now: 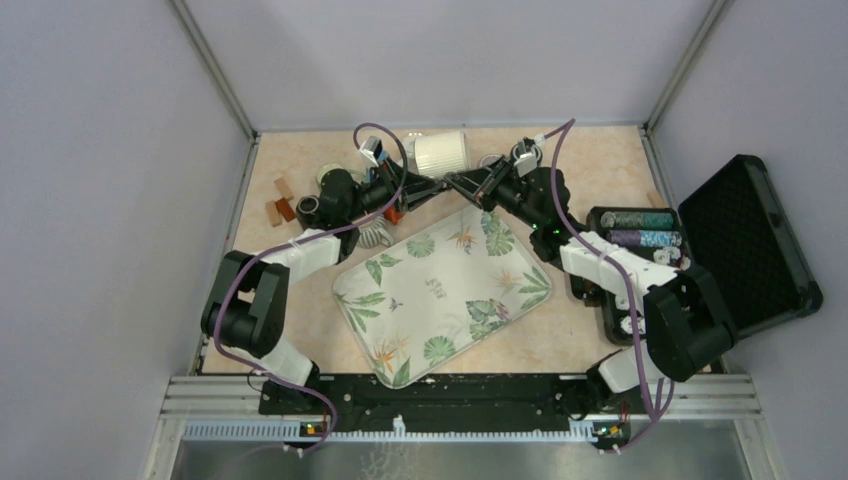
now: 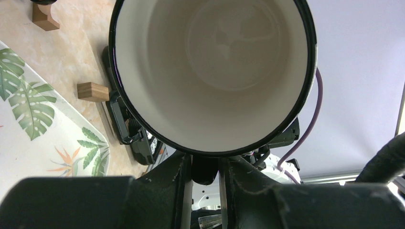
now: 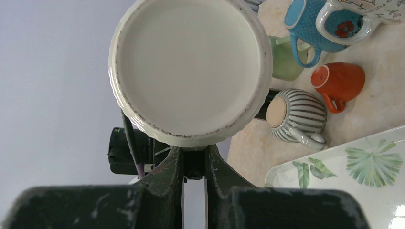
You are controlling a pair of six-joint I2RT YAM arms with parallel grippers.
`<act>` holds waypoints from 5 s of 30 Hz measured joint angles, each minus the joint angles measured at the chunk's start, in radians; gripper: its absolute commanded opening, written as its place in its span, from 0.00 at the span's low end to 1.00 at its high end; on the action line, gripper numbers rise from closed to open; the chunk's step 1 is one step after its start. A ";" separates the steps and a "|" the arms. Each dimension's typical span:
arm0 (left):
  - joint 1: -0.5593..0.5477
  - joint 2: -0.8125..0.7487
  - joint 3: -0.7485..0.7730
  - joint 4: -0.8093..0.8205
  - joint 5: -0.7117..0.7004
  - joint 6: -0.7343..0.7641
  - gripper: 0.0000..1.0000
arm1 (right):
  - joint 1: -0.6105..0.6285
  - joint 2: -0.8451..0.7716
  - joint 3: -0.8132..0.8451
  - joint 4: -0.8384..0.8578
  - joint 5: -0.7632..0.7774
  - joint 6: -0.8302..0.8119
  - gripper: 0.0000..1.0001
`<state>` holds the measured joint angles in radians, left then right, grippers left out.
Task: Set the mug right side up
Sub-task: Turn over the cup at the center of the board, then place the cup on the tray.
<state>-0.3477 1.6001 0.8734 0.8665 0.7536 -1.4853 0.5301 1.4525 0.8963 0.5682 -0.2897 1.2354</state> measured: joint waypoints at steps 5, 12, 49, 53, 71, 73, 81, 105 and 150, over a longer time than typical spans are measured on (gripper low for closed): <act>0.000 0.000 0.000 -0.003 0.002 0.004 0.00 | 0.000 0.000 0.000 0.000 0.000 -0.003 0.00; 0.000 0.000 0.000 -0.004 0.002 0.014 0.00 | 0.000 0.000 0.000 -0.001 0.000 -0.009 0.01; -0.003 -0.023 0.076 -0.384 -0.022 0.359 0.00 | 0.018 -0.046 -0.055 -0.176 0.062 -0.135 0.45; -0.003 -0.025 0.076 -0.461 -0.034 0.411 0.00 | 0.018 -0.099 -0.059 -0.220 0.080 -0.156 0.52; -0.048 -0.025 0.077 -0.599 -0.070 0.566 0.00 | 0.018 -0.377 -0.025 -0.631 0.264 -0.367 0.99; -0.061 -0.025 0.079 -0.619 -0.079 0.591 0.00 | 0.018 -0.386 0.003 -0.678 0.288 -0.386 0.99; -0.122 -0.025 0.142 -0.732 -0.151 0.713 0.00 | 0.018 -0.458 0.116 -0.789 0.386 -0.460 0.99; -0.356 0.192 0.412 -0.980 -0.543 1.090 0.00 | 0.018 -0.589 0.185 -0.846 0.525 -0.555 0.99; -0.394 0.307 0.474 -0.970 -0.773 1.279 0.39 | 0.018 -0.555 0.185 -0.839 0.496 -0.555 0.99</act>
<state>-0.7418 1.9076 1.3472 -0.1032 -0.0196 -0.2062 0.5480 0.8974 1.0817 -0.2710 0.2066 0.6800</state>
